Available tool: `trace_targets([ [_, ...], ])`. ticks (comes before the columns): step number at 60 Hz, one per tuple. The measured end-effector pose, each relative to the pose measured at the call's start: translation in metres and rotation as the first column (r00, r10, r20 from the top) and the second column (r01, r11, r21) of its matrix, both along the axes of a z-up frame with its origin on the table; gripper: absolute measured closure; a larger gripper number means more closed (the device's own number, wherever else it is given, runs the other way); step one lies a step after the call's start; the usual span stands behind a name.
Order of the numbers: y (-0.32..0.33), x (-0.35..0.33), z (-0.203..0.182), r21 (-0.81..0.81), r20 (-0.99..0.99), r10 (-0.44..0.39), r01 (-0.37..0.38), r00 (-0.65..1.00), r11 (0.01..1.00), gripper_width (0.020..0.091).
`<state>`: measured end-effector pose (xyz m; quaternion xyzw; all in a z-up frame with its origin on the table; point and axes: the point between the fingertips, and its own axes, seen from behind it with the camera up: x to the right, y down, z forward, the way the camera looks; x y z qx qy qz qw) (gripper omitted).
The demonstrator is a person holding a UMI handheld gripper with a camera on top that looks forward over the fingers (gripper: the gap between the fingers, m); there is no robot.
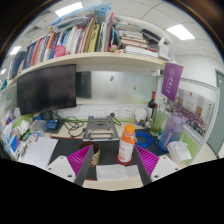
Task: Pour water
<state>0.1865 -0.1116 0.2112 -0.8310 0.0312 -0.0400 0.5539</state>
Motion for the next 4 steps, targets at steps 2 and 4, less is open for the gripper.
trace_targets([
  [2, -0.0015, -0.0001, 0.0019, 0.002, -0.001, -0.009, 0.009, 1.0, 1.0, 0.0294],
  [4, -0.002, -0.0001, 0.0044, 0.007, -0.003, -0.019, 0.019, 1.0, 1.0, 0.0291],
])
